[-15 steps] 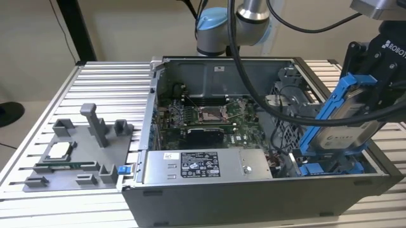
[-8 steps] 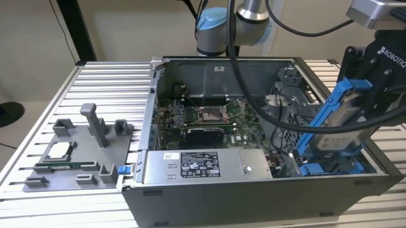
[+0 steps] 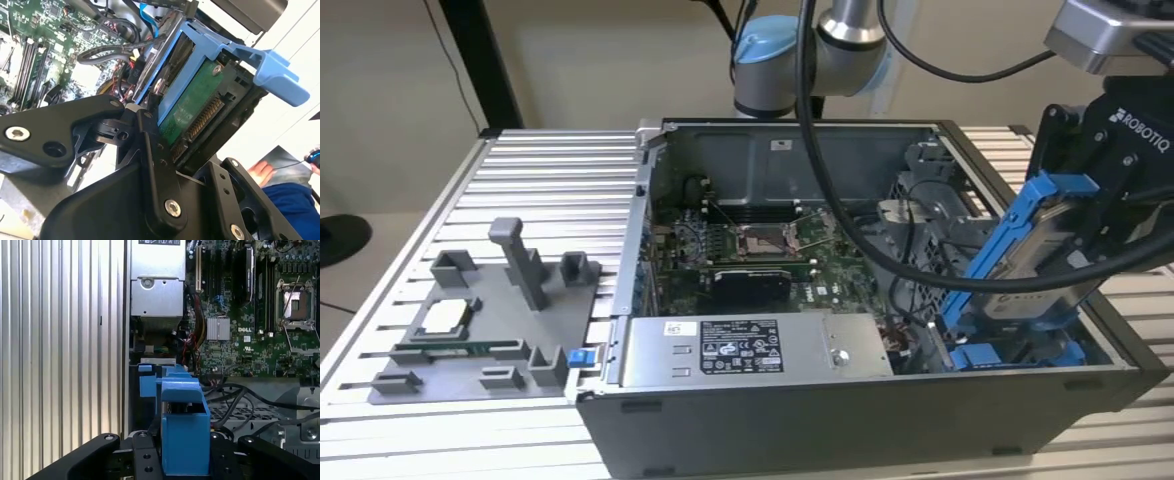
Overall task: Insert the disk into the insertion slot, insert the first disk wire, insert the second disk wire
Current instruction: 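Insert the disk into the insertion slot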
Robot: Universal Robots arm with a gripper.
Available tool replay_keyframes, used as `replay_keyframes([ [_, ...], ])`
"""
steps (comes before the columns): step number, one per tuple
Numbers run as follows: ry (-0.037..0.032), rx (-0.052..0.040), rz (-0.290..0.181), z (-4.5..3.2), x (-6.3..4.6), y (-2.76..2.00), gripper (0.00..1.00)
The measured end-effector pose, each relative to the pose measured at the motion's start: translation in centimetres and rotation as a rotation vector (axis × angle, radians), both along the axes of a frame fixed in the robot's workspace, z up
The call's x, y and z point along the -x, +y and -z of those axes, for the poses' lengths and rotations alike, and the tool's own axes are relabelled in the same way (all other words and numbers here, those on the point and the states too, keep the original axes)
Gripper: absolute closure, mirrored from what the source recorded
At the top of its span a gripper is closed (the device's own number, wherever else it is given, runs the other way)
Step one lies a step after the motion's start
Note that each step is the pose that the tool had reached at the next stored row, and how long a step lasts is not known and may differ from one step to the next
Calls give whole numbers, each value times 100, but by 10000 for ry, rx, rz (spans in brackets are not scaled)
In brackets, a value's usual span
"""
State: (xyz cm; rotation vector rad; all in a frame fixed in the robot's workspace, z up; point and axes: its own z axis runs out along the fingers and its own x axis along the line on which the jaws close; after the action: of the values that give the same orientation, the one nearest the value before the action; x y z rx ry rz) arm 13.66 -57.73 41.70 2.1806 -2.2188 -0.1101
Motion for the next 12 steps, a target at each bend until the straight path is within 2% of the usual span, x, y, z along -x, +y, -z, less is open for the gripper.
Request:
replay_keyframes([
  [6,-12,-7,0,59,0,-25,100],
  [12,-12,-14,2,104,-2,-26,100],
])
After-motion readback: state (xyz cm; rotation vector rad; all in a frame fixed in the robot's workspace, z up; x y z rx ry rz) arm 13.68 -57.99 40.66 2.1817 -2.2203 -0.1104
